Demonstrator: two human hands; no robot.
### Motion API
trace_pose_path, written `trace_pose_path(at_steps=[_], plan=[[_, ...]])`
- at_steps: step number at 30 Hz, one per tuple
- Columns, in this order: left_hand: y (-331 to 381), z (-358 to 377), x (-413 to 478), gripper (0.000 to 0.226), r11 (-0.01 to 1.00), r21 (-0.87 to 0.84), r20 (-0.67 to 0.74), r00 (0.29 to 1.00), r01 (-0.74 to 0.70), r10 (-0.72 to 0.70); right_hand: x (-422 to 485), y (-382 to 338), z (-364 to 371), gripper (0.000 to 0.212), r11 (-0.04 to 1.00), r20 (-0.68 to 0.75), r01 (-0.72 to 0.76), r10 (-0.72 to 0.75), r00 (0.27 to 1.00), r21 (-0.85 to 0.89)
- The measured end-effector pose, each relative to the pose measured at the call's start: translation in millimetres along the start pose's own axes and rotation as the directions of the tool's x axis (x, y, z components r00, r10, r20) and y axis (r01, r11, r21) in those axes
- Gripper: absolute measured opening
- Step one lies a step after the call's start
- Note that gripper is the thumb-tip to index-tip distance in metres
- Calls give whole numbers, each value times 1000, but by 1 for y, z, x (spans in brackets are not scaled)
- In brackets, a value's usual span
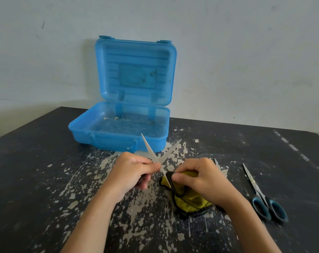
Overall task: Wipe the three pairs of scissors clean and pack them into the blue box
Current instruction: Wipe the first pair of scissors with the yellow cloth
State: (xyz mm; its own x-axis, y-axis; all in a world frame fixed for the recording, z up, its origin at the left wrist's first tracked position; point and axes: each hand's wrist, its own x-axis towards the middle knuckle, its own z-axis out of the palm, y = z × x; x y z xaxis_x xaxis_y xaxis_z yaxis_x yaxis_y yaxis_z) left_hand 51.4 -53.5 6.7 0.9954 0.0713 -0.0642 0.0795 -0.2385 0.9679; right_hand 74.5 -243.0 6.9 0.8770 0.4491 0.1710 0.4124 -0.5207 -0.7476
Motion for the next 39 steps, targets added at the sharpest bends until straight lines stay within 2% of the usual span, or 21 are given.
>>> trace_pose_path(at_steps=[3, 5, 6, 8, 10, 11, 14, 17, 20, 24, 26, 27, 29, 31, 33, 36, 39], plan=[[-2, -1, 1, 16, 1000, 6, -54, 998, 14, -14, -1, 6, -6, 7, 983, -276, -25, 75, 958, 180], [-2, 0, 1, 22, 999, 45, -68, 998, 8, -5, 0, 6, -7, 17, 968, -435, 49, 65, 898, 246], [-2, 1, 1, 25, 997, 71, -65, 998, -2, 7, 0, 3, -5, 19, 965, -459, 101, 22, 888, 242], [-2, 4, 1, 30, 990, 140, -54, 998, -31, 39, 0, -5, 8, 21, 967, -394, 182, -99, 914, 177], [-3, 6, 1, 27, 973, 222, -63, 995, -57, 73, 2, -8, 27, 22, 964, -272, 261, -263, 926, -47], [-3, 6, 2, 25, 964, 259, -74, 994, -64, 86, 4, -6, 35, 22, 938, -248, 309, -340, 907, -156], [-3, 7, 2, 30, 950, 302, -93, 989, -78, 111, 10, 3, 45, 27, 896, -292, 343, -421, 859, -283], [-1, 11, 0, 41, 936, 334, -98, 984, -111, 152, 14, 8, 45, 29, 880, -407, 278, -432, 805, -385], [-3, 12, 2, 39, 928, 355, -103, 982, -111, 157, 21, 18, 43, 18, 879, -480, 193, -408, 776, -435], [-4, 13, 3, 41, 913, 402, -82, 990, -69, 111, 27, 30, 33, 17, 935, -567, 52, -257, 783, -351], [-5, 13, 5, 39, 932, 357, -73, 994, -56, 87, 24, 25, 30, 17, 953, -605, 56, -234, 761, -298], [-4, 13, 5, 39, 939, 341, -76, 994, -50, 81, 21, 19, 31, 17, 945, -584, 117, -283, 761, -304], [-5, 11, 5, 37, 940, 338, -97, 992, -45, 83, 13, 7, 40, 18, 908, -454, 270, -398, 797, -321], [-5, 9, 5, 33, 928, 370, -109, 990, -47, 93, 8, 1, 50, 18, 882, -341, 337, -444, 828, -329], [-5, 10, 4, 35, 918, 390, -104, 988, -67, 117, 10, 5, 53, 17, 875, -358, 320, -448, 819, -364], [-3, 12, 2, 40, 892, 439, -68, 986, -109, 154, 15, 16, 46, 21, 866, -415, 214, -417, 809, -453], [-2, 14, 0, 36, 877, 469, -44, 989, -105, 142, 21, 25, 31, 25, 900, -515, 57, -297, 804, -432]])
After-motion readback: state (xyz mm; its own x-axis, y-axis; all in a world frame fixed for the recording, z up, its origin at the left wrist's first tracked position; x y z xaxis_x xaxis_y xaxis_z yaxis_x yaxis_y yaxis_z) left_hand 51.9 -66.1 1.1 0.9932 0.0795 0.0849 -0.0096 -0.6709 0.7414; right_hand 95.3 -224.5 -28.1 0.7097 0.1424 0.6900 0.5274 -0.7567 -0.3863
